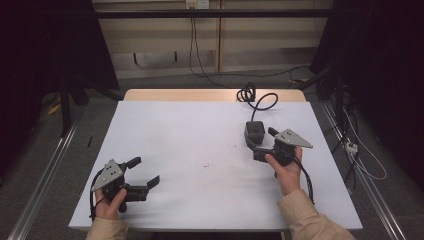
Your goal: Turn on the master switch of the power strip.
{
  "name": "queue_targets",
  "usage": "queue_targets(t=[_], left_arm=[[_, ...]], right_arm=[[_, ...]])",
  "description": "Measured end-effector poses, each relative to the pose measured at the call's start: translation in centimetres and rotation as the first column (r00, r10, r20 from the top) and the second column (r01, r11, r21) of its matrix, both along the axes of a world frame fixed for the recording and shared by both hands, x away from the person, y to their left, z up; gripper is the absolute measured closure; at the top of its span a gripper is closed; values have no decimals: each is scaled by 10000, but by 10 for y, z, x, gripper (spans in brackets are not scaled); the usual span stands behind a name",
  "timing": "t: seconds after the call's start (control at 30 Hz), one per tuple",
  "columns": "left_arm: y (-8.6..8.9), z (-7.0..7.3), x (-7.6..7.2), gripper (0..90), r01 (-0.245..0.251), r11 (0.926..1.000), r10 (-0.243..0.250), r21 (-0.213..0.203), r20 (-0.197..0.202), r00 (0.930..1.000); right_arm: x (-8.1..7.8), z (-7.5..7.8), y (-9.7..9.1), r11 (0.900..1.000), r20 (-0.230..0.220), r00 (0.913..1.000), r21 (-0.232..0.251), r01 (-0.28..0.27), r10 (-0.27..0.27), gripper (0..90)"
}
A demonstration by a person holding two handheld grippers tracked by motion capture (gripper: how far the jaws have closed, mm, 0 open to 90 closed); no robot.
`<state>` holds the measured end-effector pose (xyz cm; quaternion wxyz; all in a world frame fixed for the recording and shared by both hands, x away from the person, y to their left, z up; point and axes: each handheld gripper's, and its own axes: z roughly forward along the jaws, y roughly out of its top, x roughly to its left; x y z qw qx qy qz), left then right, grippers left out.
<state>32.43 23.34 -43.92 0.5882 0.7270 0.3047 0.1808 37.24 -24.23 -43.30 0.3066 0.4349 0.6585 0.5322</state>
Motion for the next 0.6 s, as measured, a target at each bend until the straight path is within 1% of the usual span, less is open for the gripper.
queue_targets(t=[0.2, 0.33, 0.53, 0.6], left_arm=[[0, 0, 0, 38, -14, 10000, 14, -73, 1, 10000], [0, -1, 0, 38, -40, 9999, 40, -99, -20, 10000], [0, -1, 0, 39, -36, 10000, 36, -81, -6, 10000], [0, 0, 0, 39, -34, 10000, 34, 45, -5, 10000]], right_arm=[[2, 1, 1, 10000, -9, 10000, 23, 16, -16, 72], [4, 1, 2, 10000, 76, 10000, 16, 44, -44, 85], [7, 1, 2, 9999, 20, 9999, 72, 119, -119, 87], [8, 1, 2, 9999, -34, 9999, 89, 130, -129, 90]])
